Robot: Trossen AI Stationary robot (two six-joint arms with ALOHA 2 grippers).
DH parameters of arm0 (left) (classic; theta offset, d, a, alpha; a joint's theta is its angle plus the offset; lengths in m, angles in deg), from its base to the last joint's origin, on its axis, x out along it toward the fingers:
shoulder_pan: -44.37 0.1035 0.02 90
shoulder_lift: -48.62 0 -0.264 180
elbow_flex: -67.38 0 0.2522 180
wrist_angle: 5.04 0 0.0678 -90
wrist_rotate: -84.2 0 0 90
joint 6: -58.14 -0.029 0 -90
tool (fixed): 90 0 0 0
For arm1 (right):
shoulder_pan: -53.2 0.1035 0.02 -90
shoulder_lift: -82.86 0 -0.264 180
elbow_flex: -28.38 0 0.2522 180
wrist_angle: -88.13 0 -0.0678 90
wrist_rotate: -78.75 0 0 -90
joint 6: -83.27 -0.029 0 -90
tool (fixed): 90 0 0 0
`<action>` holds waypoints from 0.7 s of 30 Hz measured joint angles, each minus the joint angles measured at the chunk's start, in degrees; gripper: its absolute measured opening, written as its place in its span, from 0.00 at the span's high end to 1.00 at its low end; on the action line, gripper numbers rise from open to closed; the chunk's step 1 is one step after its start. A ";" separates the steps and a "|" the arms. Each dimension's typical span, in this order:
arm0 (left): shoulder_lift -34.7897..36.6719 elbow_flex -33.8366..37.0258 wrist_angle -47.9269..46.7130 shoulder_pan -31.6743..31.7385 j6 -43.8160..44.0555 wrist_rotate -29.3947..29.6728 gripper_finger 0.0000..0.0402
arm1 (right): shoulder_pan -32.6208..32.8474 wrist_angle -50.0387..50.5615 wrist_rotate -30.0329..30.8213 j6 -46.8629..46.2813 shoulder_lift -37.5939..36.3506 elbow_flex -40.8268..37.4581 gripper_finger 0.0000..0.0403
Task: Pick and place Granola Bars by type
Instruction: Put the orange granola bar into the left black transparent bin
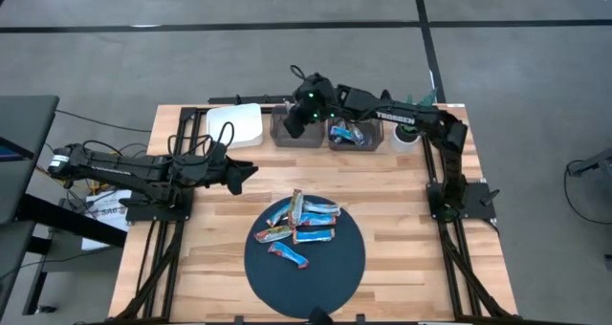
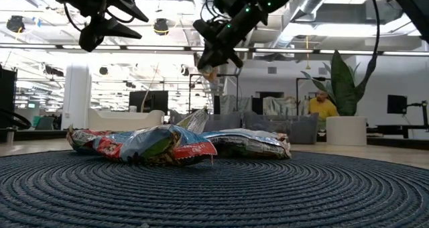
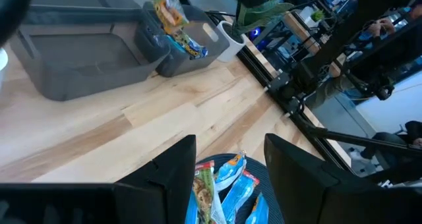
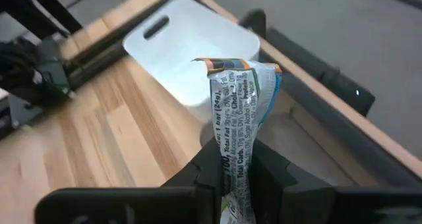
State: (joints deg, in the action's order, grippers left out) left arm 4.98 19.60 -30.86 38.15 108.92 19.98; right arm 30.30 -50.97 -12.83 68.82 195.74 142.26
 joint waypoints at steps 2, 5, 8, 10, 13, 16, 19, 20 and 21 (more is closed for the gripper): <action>0.00 0.00 -0.02 0.00 0.00 0.00 0.57 | -0.78 0.69 0.00 0.14 0.00 0.00 0.86; 0.00 0.00 -0.02 0.00 0.00 0.00 0.57 | -2.41 1.37 0.03 0.87 -0.02 0.02 0.81; 0.00 0.00 -0.04 0.00 0.00 0.00 0.57 | -4.44 1.70 -1.54 -0.45 -0.53 0.00 0.74; 0.00 0.00 -0.07 0.00 -0.06 0.00 0.57 | -5.51 1.38 -3.53 -1.85 -0.80 0.10 0.69; 0.00 0.00 -0.07 0.00 -0.89 0.02 0.57 | -7.00 2.17 -10.32 -3.49 -0.72 0.03 0.62; 0.00 0.00 -0.09 0.00 -0.99 0.02 0.57 | -7.29 3.12 -13.86 -3.56 -0.70 0.02 0.58; 0.00 0.00 -0.09 0.00 -1.71 0.04 0.57 | -6.74 4.79 -13.84 -3.49 -0.70 0.00 0.55; 0.00 0.00 -0.09 0.00 -1.73 0.04 0.57 | -6.44 4.95 -13.85 -3.25 -0.70 0.00 0.55; 0.00 0.00 -0.09 0.00 -1.73 0.04 0.57 | -6.12 5.27 -13.86 -2.89 -0.72 0.00 0.55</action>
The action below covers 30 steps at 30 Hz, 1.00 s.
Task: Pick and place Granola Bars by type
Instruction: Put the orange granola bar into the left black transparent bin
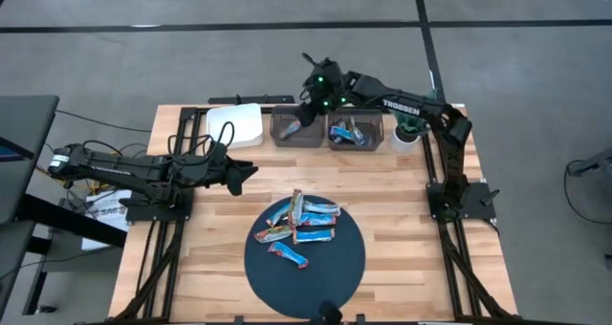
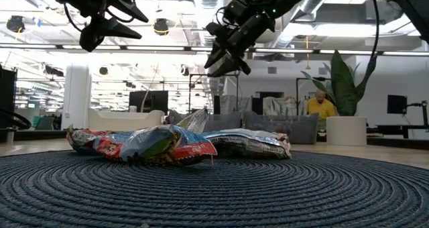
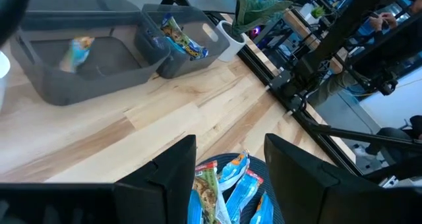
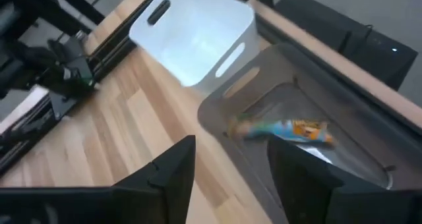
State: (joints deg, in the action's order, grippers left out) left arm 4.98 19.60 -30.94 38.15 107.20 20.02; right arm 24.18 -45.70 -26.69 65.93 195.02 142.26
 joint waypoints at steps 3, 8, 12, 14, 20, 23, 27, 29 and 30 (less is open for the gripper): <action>0.00 0.00 0.00 0.00 -0.49 -0.02 0.57 | 1.04 2.40 -0.37 2.18 -0.99 -0.04 0.55; 0.00 0.00 -0.01 0.00 -2.71 -2.26 0.57 | 4.13 9.95 -2.07 7.70 -4.54 0.00 0.58; 0.00 0.00 0.00 0.00 -4.21 -5.33 0.57 | 7.85 17.05 -2.50 10.31 -7.70 0.00 0.60; -0.07 0.00 0.04 0.00 -5.03 -7.90 0.57 | 9.72 19.99 -2.54 10.30 -9.36 0.00 0.60; -6.15 0.00 0.20 -0.61 -2.35 -18.26 0.57 | 15.92 29.08 -2.60 10.15 -14.05 0.00 0.61; -11.34 0.02 0.10 -0.63 0.45 -20.71 0.57 | 19.53 34.61 -2.59 11.21 -15.71 0.00 0.62; -18.02 0.02 1.50 -0.57 3.79 -21.19 0.57 | 23.96 39.82 -1.59 9.91 -17.23 0.00 0.63; -21.30 0.02 3.41 -0.57 4.39 -22.13 0.57 | 26.14 41.74 0.32 9.07 -17.77 0.00 0.63; -23.00 0.02 4.47 -0.62 4.52 -22.93 0.57 | 27.24 42.34 1.38 8.57 -17.90 0.00 0.64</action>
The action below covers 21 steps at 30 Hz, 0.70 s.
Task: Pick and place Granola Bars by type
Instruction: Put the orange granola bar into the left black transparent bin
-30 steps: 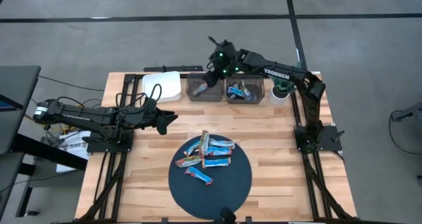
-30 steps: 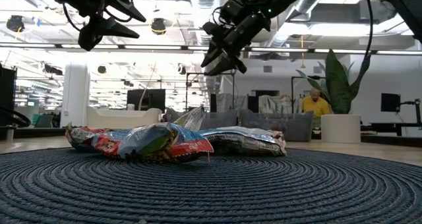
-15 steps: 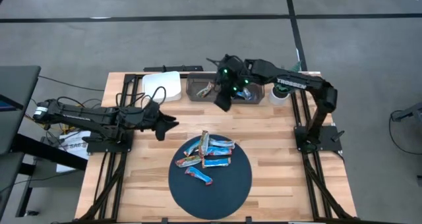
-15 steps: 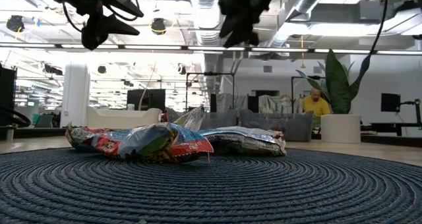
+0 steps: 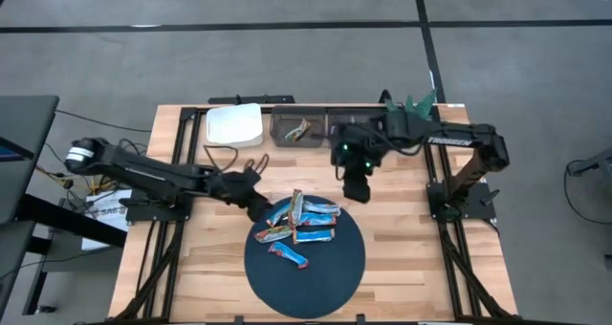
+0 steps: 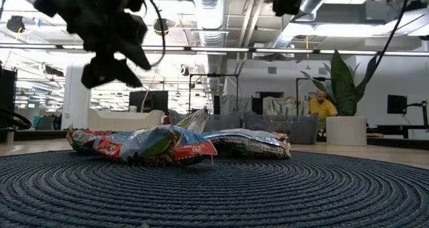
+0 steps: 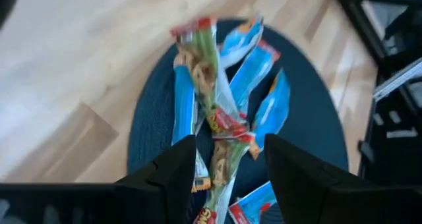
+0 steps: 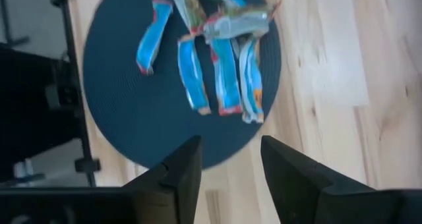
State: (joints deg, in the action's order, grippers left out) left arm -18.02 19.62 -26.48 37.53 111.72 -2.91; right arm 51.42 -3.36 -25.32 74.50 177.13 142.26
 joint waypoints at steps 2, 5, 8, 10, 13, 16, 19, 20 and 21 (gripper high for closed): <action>-3.76 0.00 1.89 -0.24 0.30 -1.64 0.57 | 1.90 1.32 2.15 -1.05 -0.23 -0.03 0.64; -8.87 0.00 3.92 -0.41 1.19 -3.85 0.57 | 4.34 2.43 4.31 -2.26 -0.82 0.00 0.65; -13.48 -0.47 4.30 -0.41 1.39 -5.07 0.57 | 5.93 3.10 5.47 -2.82 -1.12 -0.02 0.66; -16.06 -1.86 3.04 -0.41 0.96 -5.18 0.57 | 6.60 3.19 5.57 -3.19 -1.12 -0.02 0.66; -19.76 -4.94 2.16 -0.45 -1.60 -3.89 0.57 | 6.90 4.10 5.56 -3.24 -1.46 -0.02 0.66; -23.80 -9.28 -1.33 -0.45 -5.49 -1.91 0.57 | 7.34 4.81 5.64 -3.45 -1.56 -0.09 0.66; -27.64 -14.18 -7.97 -0.45 -8.43 -0.68 0.57 | 7.63 4.85 5.63 -4.14 -2.01 -0.07 0.67; -29.01 -15.59 -10.51 -0.45 -9.23 -0.25 0.57 | 7.79 4.94 5.65 -4.31 -2.23 -0.07 0.67; -30.29 -16.88 -12.80 -0.45 -9.85 0.29 0.57 | 7.82 4.86 5.63 -4.34 -2.45 -0.06 0.67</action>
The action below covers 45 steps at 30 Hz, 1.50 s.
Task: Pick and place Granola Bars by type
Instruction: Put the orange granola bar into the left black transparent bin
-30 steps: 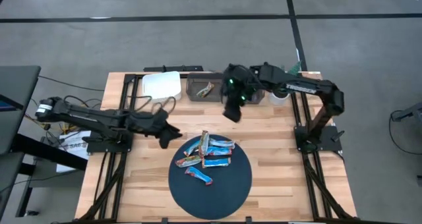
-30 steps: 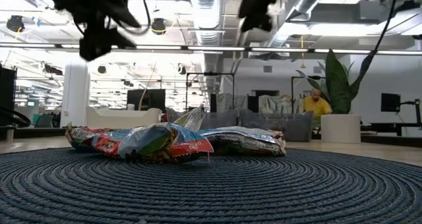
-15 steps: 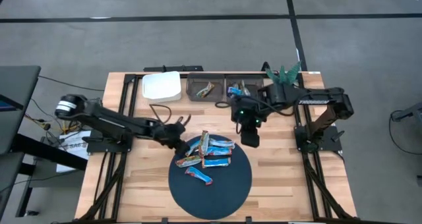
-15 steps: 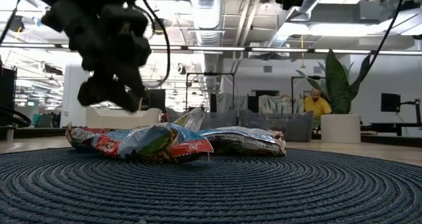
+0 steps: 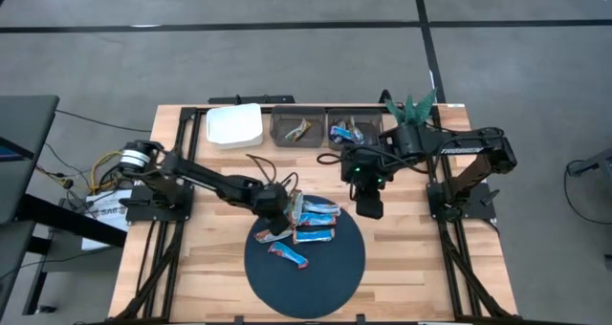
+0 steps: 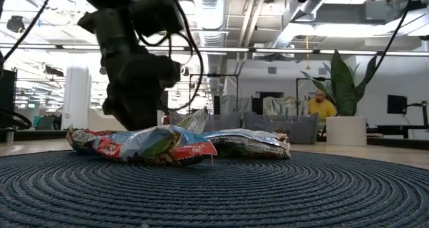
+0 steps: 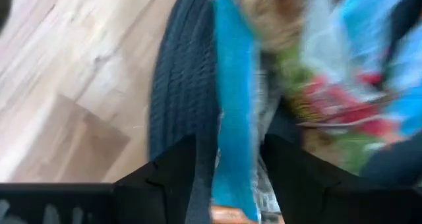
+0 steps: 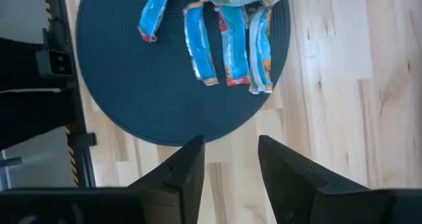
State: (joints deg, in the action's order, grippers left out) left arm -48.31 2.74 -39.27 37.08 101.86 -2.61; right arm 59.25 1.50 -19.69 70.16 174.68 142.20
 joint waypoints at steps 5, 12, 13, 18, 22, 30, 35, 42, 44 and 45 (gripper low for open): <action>-3.95 -4.38 -4.70 0.00 -2.92 1.04 0.57 | 0.09 -0.07 0.01 0.03 -0.49 0.01 0.67; -4.28 -4.76 -4.39 -0.04 -2.86 2.08 0.57 | 2.10 -8.30 4.40 1.54 -0.60 -0.99 0.67; -4.28 -4.74 -4.36 -0.04 -2.84 2.00 0.57 | 2.33 -9.18 5.02 1.59 -0.77 -1.14 0.67; -4.28 -4.72 -4.13 -0.26 -2.69 1.91 0.57 | 2.96 -10.24 5.76 1.56 -0.98 -1.16 0.68; -4.28 -4.68 -4.11 -0.26 -2.67 2.07 0.59 | 2.95 -10.24 5.76 1.54 -0.99 -1.17 0.69; -3.83 -4.60 -4.14 -0.26 -2.37 0.15 0.78 | 2.94 -10.21 5.81 1.15 -0.97 -1.17 0.70; -0.03 -4.50 -4.96 -0.20 -0.52 1.67 0.88 | 2.45 -11.51 10.24 1.11 -0.97 -1.17 0.70; 8.53 -4.50 -5.56 2.26 1.02 9.59 0.90 | 0.53 -14.32 14.55 1.11 -0.97 -1.17 0.70; 10.85 -4.52 -5.48 4.18 1.03 12.17 0.90 | -0.11 -15.81 17.63 1.11 -0.97 -1.17 0.70; 11.97 -4.52 -5.53 5.34 1.02 13.52 0.90 | -0.42 -16.48 19.34 1.11 -0.97 -1.17 0.70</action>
State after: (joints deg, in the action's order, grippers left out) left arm -36.34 -1.78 -44.80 42.42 102.88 10.91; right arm 58.82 -14.98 -0.34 71.26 173.71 141.03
